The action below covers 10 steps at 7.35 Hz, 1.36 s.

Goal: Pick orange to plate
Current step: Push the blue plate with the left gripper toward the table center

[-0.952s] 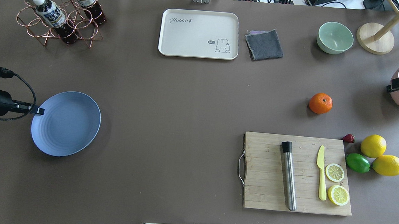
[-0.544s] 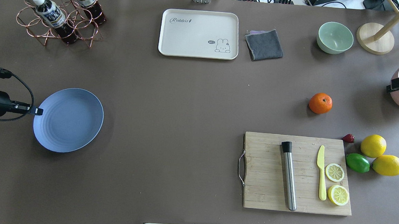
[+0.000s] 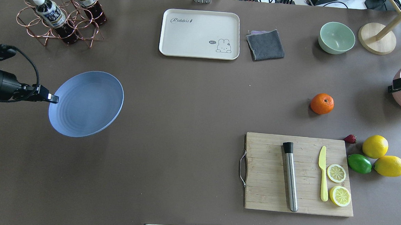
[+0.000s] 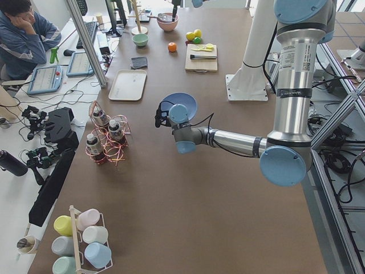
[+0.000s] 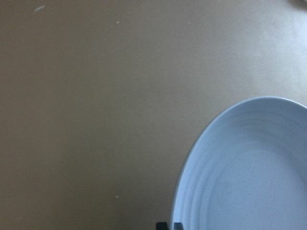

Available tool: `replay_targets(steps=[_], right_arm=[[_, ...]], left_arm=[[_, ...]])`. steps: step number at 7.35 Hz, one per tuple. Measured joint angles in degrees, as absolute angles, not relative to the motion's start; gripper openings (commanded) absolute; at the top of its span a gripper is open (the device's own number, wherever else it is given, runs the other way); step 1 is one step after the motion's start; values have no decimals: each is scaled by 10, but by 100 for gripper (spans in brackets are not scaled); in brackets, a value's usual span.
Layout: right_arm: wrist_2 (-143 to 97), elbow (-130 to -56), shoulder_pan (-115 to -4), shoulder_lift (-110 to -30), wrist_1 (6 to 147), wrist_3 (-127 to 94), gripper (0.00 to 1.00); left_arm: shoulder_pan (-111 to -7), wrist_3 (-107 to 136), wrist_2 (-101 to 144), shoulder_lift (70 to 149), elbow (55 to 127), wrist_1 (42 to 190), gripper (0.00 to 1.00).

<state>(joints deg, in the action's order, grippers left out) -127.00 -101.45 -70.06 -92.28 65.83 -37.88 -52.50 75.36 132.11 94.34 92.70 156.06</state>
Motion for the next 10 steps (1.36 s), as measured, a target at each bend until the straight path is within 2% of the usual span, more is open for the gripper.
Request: replay_targets(steps=[4, 7, 8, 9, 10], right_arm=[[-1270, -1014, -700, -924, 658, -378, 100], [-1271, -1014, -700, -923, 658, -379, 100], [-1271, -1014, -699, -923, 658, -379, 100], [-1271, -1013, -699, -922, 658, -379, 100], [-1271, -1012, -698, -921, 658, -379, 100]], left_arm=[[-363, 833, 1106, 1132, 927, 1356, 0], [-318, 832, 1034, 1183, 891, 1297, 0], [-315, 832, 1032, 1186, 887, 1296, 45], [-311, 831, 1028, 1187, 885, 1295, 98], [-309, 825, 1017, 1187, 885, 1294, 99]])
